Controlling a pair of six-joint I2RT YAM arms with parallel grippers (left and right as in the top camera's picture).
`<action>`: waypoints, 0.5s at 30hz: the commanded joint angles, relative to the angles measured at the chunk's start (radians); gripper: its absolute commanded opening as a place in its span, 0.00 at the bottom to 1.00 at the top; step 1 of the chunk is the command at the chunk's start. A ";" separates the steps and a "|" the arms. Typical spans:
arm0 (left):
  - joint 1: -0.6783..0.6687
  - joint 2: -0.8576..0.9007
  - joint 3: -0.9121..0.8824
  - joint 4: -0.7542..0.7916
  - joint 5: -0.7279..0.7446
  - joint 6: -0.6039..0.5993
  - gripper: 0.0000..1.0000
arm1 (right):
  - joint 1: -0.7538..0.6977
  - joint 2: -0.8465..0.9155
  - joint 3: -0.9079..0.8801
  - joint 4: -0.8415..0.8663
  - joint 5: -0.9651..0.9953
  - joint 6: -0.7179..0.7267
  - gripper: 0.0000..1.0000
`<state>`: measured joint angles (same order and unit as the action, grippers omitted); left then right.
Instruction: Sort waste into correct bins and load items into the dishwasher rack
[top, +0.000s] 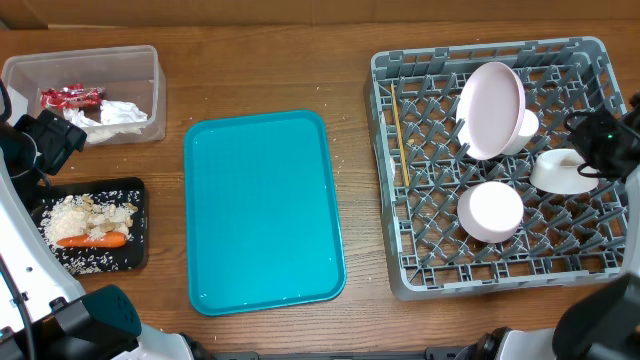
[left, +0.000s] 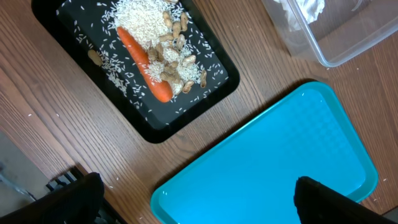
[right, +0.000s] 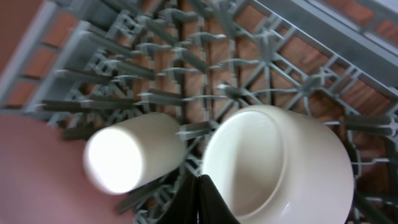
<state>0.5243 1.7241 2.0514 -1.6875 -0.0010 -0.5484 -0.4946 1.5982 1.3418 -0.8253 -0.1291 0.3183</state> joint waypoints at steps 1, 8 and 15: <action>-0.001 0.005 -0.003 -0.002 -0.006 -0.009 1.00 | -0.003 0.051 0.017 0.003 0.086 0.031 0.04; -0.001 0.005 -0.003 -0.002 -0.007 -0.009 1.00 | -0.013 0.060 0.024 -0.060 0.174 0.082 0.04; -0.001 0.005 -0.003 -0.002 -0.007 -0.009 1.00 | -0.013 0.060 0.041 -0.134 0.219 0.082 0.04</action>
<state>0.5243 1.7241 2.0514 -1.6875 -0.0010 -0.5484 -0.5041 1.6638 1.3491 -0.9493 0.0448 0.3908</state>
